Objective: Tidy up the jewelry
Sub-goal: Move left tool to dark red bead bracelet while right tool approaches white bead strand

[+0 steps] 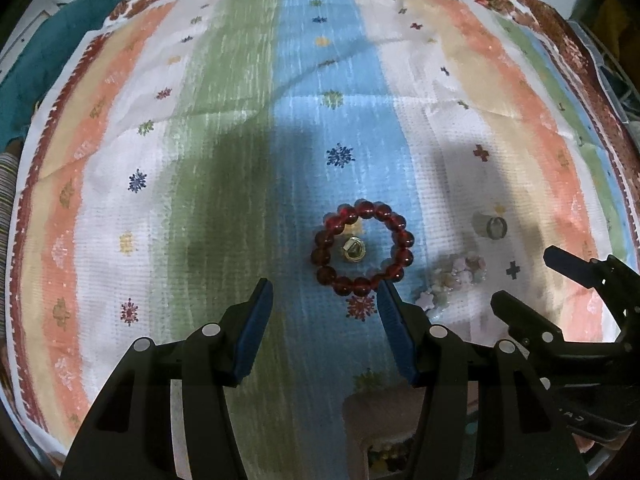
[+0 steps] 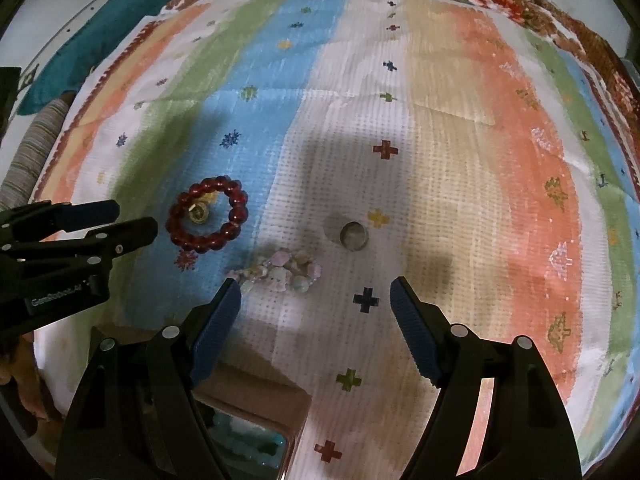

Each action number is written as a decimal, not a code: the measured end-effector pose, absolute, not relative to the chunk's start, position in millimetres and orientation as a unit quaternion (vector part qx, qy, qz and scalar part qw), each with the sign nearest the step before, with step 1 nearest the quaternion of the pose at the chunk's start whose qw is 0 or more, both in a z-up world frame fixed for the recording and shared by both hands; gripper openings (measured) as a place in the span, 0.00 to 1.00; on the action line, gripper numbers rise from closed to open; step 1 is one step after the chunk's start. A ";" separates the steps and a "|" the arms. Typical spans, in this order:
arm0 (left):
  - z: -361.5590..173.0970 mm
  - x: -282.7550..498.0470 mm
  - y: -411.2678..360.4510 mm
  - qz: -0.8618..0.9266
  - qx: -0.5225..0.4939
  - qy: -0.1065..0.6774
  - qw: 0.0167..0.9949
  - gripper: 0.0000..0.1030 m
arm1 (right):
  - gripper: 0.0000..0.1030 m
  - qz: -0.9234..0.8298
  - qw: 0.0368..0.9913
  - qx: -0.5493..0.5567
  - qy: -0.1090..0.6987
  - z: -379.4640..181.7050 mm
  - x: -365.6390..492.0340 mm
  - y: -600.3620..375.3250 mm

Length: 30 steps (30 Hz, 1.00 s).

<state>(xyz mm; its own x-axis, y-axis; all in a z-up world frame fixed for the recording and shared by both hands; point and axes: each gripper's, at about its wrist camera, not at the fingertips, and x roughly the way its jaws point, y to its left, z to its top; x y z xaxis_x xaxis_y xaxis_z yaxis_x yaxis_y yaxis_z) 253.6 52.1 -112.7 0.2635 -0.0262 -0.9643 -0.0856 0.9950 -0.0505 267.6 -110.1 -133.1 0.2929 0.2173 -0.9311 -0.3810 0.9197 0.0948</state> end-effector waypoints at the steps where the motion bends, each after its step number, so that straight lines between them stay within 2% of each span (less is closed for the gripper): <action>1: -113.9 254.4 52.7 0.020 -0.046 0.608 0.793 0.53 | 0.75 0.187 0.800 -0.072 0.566 -134.1 268.6 -109.8; 14: -133.1 274.6 64.3 0.033 -0.051 0.616 0.785 0.53 | 0.74 0.189 0.792 -0.084 0.574 -147.0 278.9 -103.7; 28: -155.1 288.0 70.3 0.034 -0.042 0.627 0.777 0.53 | 0.55 0.191 0.777 -0.089 0.594 -166.3 290.2 -99.6; 30: -157.2 288.6 70.1 0.033 -0.037 0.628 0.777 0.53 | 0.48 0.195 0.775 -0.081 0.596 -166.8 291.6 -99.7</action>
